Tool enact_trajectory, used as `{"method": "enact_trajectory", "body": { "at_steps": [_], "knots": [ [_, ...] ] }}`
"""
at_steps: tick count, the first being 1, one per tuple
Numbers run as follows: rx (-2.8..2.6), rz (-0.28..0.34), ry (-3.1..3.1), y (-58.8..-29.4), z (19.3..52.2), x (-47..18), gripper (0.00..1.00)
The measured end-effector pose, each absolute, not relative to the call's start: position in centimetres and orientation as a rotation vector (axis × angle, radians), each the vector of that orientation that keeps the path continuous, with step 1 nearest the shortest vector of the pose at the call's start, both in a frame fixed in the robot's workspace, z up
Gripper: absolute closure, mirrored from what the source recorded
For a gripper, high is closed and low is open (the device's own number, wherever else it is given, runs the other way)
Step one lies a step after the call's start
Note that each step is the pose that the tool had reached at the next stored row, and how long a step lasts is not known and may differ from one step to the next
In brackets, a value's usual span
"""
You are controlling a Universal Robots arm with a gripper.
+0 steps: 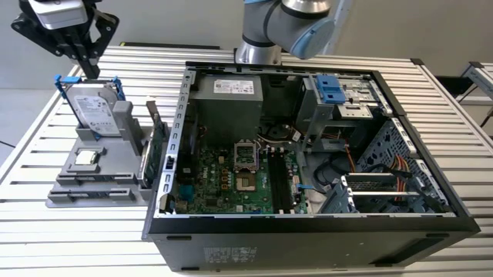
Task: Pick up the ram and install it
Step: 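Reach for the ram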
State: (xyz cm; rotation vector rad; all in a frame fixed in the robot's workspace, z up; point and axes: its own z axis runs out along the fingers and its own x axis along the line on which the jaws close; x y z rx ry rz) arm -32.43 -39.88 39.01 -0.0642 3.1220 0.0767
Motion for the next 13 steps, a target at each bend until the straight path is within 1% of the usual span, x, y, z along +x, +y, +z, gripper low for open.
{"method": "enact_trajectory", "body": {
  "at_steps": [13],
  "knots": [
    [-0.064,0.077,3.122,-39.9,39.0,-34.3,1.00]
  ]
}}
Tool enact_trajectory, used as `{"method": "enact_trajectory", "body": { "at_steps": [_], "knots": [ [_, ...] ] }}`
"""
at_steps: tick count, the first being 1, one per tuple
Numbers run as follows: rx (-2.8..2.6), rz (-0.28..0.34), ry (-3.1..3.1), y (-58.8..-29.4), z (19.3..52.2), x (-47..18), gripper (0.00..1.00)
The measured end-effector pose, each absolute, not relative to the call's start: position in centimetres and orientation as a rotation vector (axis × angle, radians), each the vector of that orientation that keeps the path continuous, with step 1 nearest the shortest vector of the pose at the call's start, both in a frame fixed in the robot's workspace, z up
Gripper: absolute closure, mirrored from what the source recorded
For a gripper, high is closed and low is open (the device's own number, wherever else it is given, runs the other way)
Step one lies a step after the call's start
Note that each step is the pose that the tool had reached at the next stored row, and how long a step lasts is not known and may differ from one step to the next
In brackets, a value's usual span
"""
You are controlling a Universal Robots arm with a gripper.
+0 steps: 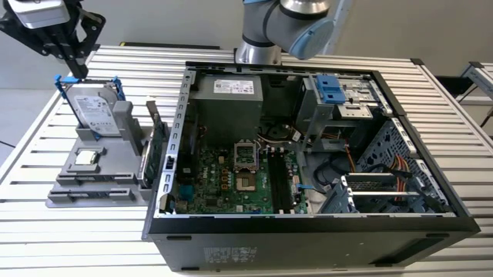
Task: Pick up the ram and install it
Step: 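Reach for the ram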
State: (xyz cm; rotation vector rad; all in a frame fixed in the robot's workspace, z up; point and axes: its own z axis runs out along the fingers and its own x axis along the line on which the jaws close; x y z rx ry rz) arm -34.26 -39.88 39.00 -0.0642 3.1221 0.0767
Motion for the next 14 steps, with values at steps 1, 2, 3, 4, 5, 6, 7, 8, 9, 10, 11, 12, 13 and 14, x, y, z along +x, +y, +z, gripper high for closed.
{"method": "enact_trajectory", "body": {
  "at_steps": [1,2,3,4,5,6,7,8,9,10,11,12,13,14],
  "knots": [
    [-0.064,0.077,3.122,-39.9,39.0,-34.4,1.00],
    [-0.064,0.077,3.122,-39.9,39.0,-34.5,1.00],
    [-0.064,0.077,3.122,-39.9,39.0,-34.7,1.00],
    [-0.064,0.077,3.122,-39.9,39.0,-34.8,1.00],
    [-0.064,0.077,3.122,-39.9,39.0,-34.9,1.00],
    [-0.064,0.077,3.122,-39.9,39.0,-35.1,1.00],
    [-0.064,0.077,3.122,-39.9,39.0,-35.2,1.00],
    [-0.064,0.077,3.122,-39.9,39.0,-35.3,1.00],
    [-0.064,0.077,3.122,-39.9,39.0,-35.5,1.00],
    [-0.064,0.077,3.122,-39.9,39.0,-35.7,1.00],
    [-0.064,0.077,3.122,-39.9,39.0,-35.8,1.00],
    [-0.064,0.077,3.122,-39.9,39.0,-35.9,1.00],
    [-0.064,0.077,3.123,-39.9,39.0,-36.0,1.00],
    [-0.064,0.077,3.123,-39.9,39.0,-36.1,1.00]
  ]
}}
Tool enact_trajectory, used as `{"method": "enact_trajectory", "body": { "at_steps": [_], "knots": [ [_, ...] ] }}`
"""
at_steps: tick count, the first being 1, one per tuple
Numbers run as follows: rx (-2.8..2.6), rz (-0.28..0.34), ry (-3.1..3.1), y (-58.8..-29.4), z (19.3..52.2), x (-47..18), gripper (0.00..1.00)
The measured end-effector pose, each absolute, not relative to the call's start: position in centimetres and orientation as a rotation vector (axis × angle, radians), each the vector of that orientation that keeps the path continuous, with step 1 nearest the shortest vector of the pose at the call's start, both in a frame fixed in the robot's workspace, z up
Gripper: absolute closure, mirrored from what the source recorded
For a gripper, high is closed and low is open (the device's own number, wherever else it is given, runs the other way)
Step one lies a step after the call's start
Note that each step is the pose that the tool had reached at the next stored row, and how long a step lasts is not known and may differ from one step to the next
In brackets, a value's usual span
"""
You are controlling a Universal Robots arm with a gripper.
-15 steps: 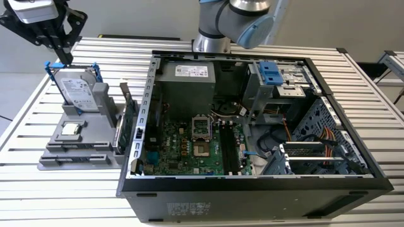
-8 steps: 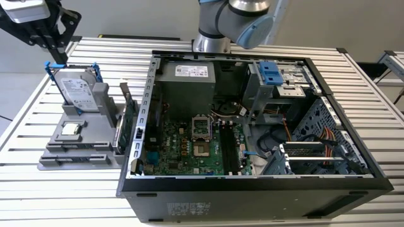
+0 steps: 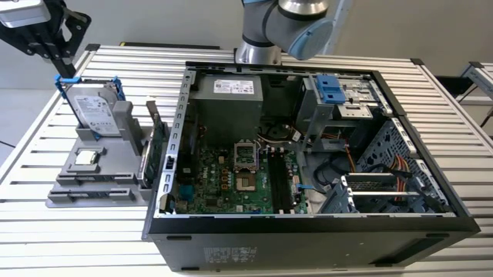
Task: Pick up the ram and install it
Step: 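Reach for the ram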
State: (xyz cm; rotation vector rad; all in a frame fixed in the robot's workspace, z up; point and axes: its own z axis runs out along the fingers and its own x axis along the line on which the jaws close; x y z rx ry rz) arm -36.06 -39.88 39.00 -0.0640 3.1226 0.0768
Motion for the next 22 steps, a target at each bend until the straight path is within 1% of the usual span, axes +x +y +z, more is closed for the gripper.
{"method": "enact_trajectory", "body": {
  "at_steps": [13,22],
  "knots": [
    [-0.064,0.077,3.123,-39.96,38.94,-36.08,1.00],
    [-0.064,0.077,3.128,-40.64,38.91,-36.08,1.00]
  ]
}}
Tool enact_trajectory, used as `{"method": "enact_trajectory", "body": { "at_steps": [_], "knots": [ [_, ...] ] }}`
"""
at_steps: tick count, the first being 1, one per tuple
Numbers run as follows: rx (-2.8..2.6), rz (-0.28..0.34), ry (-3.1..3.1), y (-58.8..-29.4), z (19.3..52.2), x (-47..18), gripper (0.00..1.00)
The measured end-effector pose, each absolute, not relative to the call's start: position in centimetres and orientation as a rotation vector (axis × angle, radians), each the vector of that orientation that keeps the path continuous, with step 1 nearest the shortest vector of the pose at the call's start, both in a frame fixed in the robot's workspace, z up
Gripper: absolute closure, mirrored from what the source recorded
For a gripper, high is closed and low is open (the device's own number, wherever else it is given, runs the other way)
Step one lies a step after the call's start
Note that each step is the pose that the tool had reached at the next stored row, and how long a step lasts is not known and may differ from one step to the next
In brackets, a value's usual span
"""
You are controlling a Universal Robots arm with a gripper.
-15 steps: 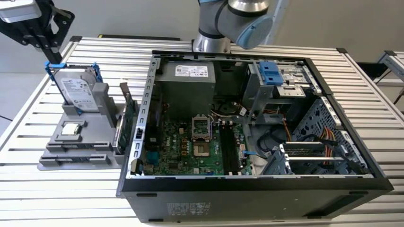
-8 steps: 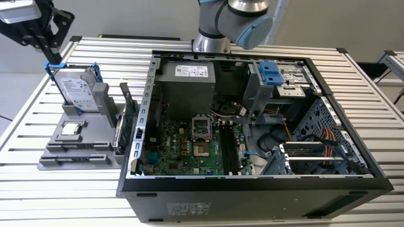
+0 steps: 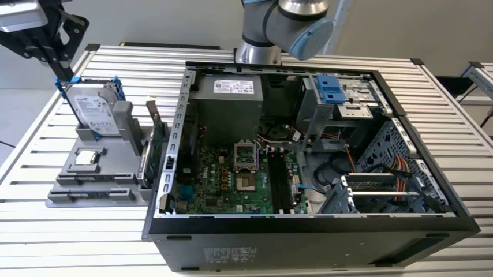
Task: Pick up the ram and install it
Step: 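Reach for the ram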
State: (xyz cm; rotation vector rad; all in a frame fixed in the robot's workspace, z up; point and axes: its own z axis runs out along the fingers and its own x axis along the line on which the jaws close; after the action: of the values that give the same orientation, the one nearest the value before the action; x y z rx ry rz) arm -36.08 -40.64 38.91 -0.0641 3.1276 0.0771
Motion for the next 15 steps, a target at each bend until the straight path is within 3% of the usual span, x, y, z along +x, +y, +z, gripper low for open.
{"method": "enact_trajectory", "body": {
  "at_steps": [15],
  "knots": [
    [-0.064,0.078,3.135,-42.4,38.9,-36.0,1.00]
  ]
}}
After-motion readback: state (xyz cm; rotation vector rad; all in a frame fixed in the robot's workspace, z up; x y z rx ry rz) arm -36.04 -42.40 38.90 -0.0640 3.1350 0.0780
